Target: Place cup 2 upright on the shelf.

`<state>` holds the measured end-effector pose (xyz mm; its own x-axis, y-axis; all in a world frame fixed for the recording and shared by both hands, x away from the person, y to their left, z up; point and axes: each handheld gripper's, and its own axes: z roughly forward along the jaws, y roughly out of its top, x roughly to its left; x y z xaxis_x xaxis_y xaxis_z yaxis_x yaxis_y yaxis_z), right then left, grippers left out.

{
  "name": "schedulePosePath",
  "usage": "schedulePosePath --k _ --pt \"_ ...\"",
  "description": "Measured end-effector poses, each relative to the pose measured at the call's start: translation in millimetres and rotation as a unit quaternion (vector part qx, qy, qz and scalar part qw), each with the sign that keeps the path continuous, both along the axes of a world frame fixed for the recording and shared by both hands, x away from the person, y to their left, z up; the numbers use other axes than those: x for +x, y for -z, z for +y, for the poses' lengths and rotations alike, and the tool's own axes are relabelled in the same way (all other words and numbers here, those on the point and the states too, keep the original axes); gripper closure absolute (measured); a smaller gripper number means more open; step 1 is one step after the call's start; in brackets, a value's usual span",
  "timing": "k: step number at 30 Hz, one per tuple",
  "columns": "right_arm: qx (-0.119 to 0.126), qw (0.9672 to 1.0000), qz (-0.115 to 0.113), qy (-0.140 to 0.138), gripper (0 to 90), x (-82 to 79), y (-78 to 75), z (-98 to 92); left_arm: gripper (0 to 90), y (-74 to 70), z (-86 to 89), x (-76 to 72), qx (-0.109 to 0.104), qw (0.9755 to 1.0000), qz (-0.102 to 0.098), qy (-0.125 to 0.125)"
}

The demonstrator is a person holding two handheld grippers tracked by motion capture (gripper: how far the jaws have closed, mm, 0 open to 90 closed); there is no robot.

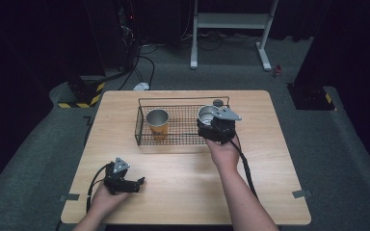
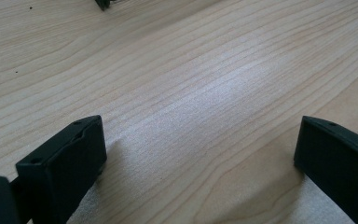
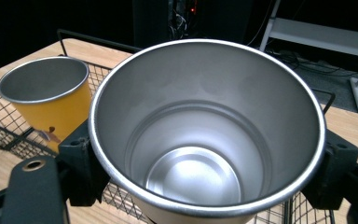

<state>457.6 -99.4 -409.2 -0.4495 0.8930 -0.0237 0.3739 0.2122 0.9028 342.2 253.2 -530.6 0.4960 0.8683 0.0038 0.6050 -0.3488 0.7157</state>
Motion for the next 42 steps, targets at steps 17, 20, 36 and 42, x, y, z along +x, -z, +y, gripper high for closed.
schedulePosePath --k 17,20,36,42 --pt "-0.014 0.9997 0.013 0.015 18.3 24.4 2.5 11.0 2.5 -0.3 -0.2 1.4 0.002 1.0 0.0 0.006" --pt "-0.013 0.9996 0.015 0.019 18.3 28.6 3.8 11.5 2.5 -0.3 -0.2 1.4 0.002 1.0 0.0 0.007" --pt "-0.017 0.9984 0.038 0.037 18.3 46.6 15.4 10.6 2.5 0.0 -0.4 1.1 0.0 1.0 0.0 0.006" --pt "-0.024 0.9977 0.05 0.039 18.3 51.3 23.4 12.0 2.6 0.0 -0.4 1.2 0.0 1.0 -0.001 0.006"
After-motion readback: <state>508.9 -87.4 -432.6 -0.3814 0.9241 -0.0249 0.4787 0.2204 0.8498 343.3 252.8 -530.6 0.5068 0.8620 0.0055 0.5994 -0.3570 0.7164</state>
